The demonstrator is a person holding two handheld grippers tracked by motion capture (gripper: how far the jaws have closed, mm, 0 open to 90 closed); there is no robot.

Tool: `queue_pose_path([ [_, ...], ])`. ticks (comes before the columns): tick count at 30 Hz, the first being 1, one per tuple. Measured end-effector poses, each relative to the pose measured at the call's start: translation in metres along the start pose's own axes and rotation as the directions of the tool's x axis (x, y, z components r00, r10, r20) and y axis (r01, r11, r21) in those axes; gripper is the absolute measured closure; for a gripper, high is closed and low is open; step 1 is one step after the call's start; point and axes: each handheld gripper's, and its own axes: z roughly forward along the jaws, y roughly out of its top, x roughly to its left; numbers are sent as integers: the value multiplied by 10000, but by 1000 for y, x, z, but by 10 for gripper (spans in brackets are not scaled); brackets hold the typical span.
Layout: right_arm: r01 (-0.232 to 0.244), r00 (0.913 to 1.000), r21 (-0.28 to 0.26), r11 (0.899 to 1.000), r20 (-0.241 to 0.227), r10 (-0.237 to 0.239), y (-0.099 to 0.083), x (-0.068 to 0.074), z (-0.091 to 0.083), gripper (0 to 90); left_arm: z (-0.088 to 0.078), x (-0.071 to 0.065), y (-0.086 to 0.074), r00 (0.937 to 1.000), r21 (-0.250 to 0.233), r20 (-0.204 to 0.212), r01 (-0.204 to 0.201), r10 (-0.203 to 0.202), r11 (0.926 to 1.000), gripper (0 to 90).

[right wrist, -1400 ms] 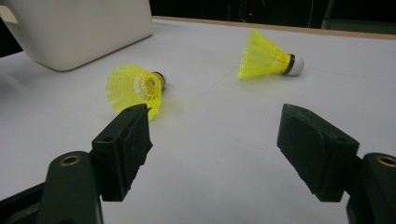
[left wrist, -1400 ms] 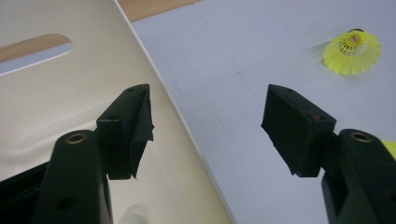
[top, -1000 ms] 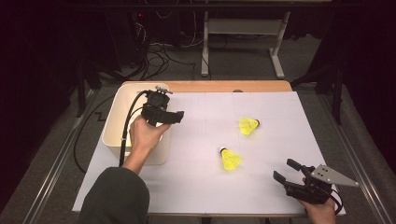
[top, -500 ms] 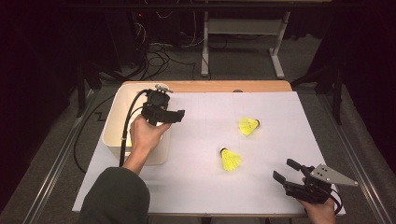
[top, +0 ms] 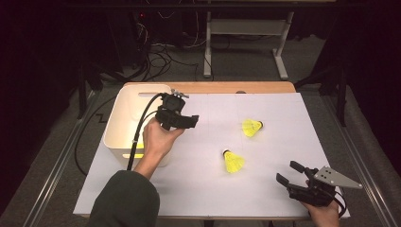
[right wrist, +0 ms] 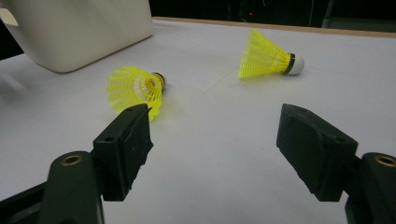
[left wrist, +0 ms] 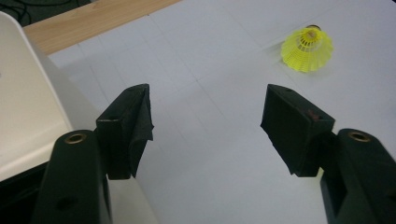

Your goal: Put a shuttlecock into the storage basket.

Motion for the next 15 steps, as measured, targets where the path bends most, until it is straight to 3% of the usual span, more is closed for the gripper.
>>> queue_pose_path([
  [15, -17, 9999, 1, 10000, -104, 17, 0, -1, 1, 269, 12, -12, 0, 9998, 161, 143, -136, 133, 9998, 340],
])
